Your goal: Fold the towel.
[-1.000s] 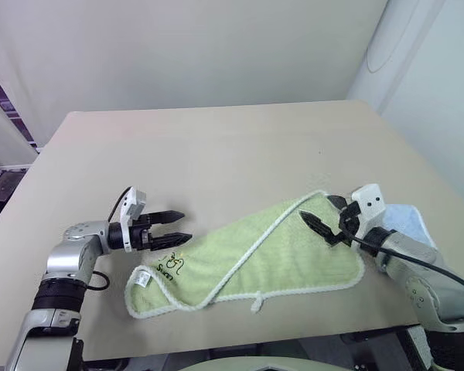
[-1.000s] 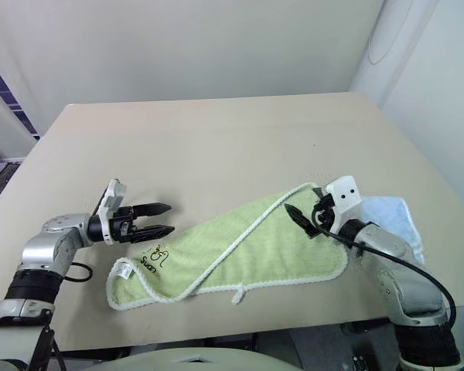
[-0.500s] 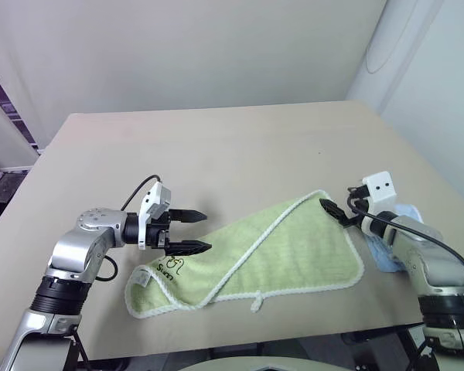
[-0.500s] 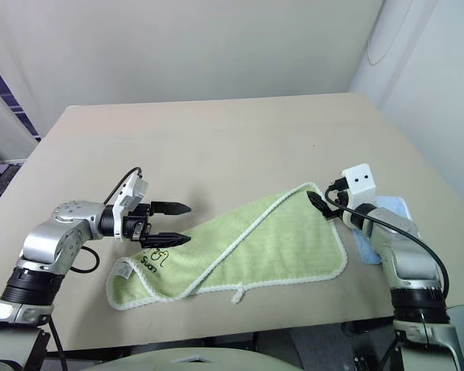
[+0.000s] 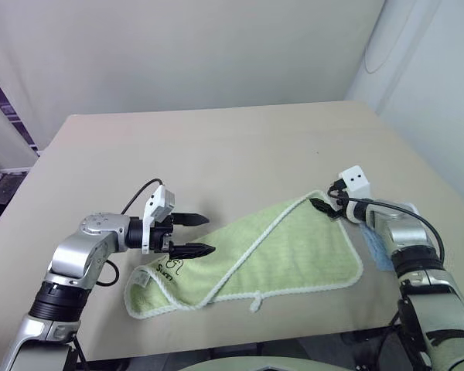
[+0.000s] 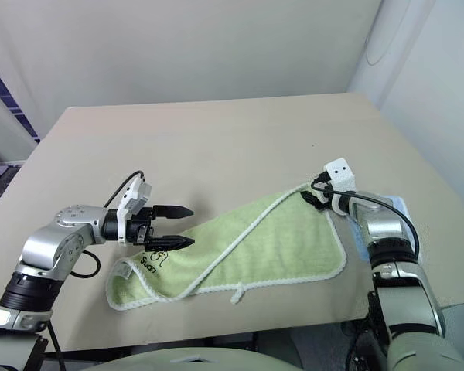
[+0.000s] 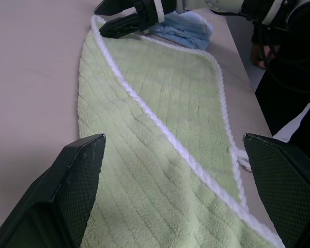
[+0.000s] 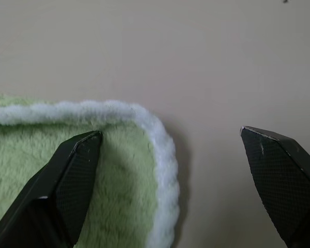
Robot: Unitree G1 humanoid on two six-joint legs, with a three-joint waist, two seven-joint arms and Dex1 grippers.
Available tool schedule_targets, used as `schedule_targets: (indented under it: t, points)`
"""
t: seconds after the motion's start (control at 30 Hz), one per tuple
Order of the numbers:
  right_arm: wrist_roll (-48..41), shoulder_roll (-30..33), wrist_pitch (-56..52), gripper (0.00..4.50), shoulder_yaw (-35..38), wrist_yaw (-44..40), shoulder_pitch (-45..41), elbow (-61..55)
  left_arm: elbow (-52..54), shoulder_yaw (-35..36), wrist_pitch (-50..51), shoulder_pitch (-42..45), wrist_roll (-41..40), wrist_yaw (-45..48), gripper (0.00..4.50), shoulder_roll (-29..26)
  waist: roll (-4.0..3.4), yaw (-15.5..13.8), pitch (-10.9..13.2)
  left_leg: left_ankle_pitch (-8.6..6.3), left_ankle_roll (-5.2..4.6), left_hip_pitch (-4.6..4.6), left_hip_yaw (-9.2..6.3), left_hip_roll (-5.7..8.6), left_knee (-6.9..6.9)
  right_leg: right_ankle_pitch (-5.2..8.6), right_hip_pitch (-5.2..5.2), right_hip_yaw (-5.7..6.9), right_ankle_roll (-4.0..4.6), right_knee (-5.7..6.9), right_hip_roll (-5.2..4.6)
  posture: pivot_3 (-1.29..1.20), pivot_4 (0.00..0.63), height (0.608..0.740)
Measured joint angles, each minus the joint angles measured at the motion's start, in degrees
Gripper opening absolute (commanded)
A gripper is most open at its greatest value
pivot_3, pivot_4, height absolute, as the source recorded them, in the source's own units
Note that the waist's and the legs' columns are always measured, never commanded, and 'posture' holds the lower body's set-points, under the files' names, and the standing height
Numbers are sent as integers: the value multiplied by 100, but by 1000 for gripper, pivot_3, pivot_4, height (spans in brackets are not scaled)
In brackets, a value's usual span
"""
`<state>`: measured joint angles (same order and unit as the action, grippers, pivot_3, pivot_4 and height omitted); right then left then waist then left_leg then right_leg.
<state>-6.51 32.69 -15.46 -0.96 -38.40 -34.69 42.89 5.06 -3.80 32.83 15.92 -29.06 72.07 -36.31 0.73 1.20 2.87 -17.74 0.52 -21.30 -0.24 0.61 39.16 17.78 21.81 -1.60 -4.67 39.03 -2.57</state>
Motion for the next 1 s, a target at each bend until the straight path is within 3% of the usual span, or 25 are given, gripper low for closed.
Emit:
schedule_targets:
  t: [0.03,0.13,0.43,0.77,1.0]
  points:
    - [33,-5,44,4500,-7,-67,-45,86,0,0,-1,0,3,-11,4481,0,0,2,0,0,0,4,0,0,0,0,-4,0,0,0,0,0,0,740]
    - [90,-15,145,3589,-58,-245,-73,140,0,0,7,11,5,-76,4500,1,0,5,-1,0,0,6,-2,-1,0,0,-5,0,0,0,0,0,0,740]
    - [129,-34,42,172,-78,-368,91,-204,-46,-9,27,120,14,-155,4500,21,-2,-18,-2,0,1,3,-3,-1,0,0,-4,1,0,0,-4,0,0,740]
    - [-537,-385,-885,55,1020,865,367,-2557,-272,-300,-195,408,183,-102,4500,150,-20,-10,6,1,2,-19,-2,-1,-5,0,27,-3,0,8,-3,0,0,740]
    - [-894,-1156,-1743,55,1317,2138,-472,-3752,-450,-567,-560,625,377,-19,4500,391,-26,-43,7,7,13,-23,-2,0,-5,0,33,-4,0,12,-5,0,0,740]
